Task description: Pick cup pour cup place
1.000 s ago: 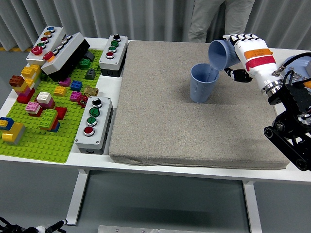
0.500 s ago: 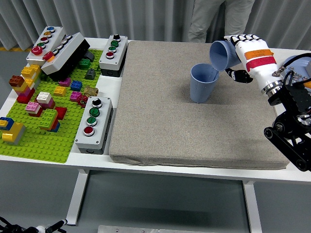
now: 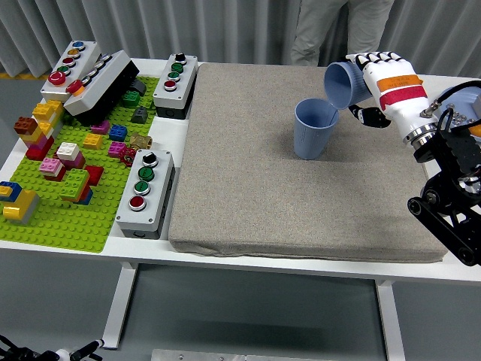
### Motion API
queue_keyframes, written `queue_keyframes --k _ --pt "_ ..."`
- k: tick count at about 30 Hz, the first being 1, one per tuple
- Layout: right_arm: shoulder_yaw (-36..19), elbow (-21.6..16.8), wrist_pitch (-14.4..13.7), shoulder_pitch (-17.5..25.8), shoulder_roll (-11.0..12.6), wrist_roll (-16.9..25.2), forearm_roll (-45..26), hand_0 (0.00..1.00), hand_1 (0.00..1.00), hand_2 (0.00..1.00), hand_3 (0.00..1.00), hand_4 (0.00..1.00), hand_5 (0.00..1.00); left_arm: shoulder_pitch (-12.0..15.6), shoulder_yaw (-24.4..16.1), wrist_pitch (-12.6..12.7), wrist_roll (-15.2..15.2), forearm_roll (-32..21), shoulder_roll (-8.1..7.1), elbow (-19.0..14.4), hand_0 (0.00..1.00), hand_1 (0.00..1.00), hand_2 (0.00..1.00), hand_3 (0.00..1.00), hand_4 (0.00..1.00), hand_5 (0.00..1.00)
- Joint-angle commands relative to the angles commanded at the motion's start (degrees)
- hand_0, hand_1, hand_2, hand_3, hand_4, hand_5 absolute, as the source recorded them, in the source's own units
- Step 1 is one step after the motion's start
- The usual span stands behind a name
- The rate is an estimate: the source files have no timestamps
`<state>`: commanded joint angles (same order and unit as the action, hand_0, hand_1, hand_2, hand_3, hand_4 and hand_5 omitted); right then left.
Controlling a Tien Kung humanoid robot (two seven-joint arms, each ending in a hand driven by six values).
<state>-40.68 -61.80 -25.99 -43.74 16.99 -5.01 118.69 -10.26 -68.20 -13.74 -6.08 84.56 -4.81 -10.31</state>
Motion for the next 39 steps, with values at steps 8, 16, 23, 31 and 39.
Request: queue_keyframes --k 8,16,23,31,39 --pt "0.19 -0.1 -0.09 0.13 0.0 -0.15 0.02 0.789 0.66 0.534 0.568 0.692 0.086 -0.01 -0.03 -0.07 -0.04 0.12 -0.02 0.0 0.843 0.846 0.875 0.779 0.593 0.998" --pt "1.75 -0.44 0.4 -0.45 1.08 -0.22 0.48 0.79 0.661 0.535 0.568 0.692 0.085 0.1 -0.15 -0.06 -0.06 0.25 -0.03 0.0 0.843 0.845 0.875 0.779 0.593 0.998" --pt "3.9 -0.69 0.57 -1.88 2.44 -0.47 0.45 0.794 0.661 0.535 0.569 0.694 0.085 0.05 -0.11 -0.08 -0.08 0.27 -0.11 0.0 0.843 0.845 0.875 0.779 0.593 0.998" --pt "3.61 -0.7 0.59 -1.68 2.13 -0.62 -0.62 0.792 0.662 0.535 0.569 0.693 0.083 0.14 -0.12 -0.04 -0.04 0.26 -0.08 0.0 0.843 0.846 0.875 0.779 0.592 0.998" --pt "-2.33 1.19 0.04 0.46 -0.58 5.56 -15.14 0.791 0.661 0.536 0.568 0.693 0.087 0.02 -0.06 0.01 0.0 0.21 0.1 0.0 0.843 0.846 0.875 0.779 0.592 0.998"
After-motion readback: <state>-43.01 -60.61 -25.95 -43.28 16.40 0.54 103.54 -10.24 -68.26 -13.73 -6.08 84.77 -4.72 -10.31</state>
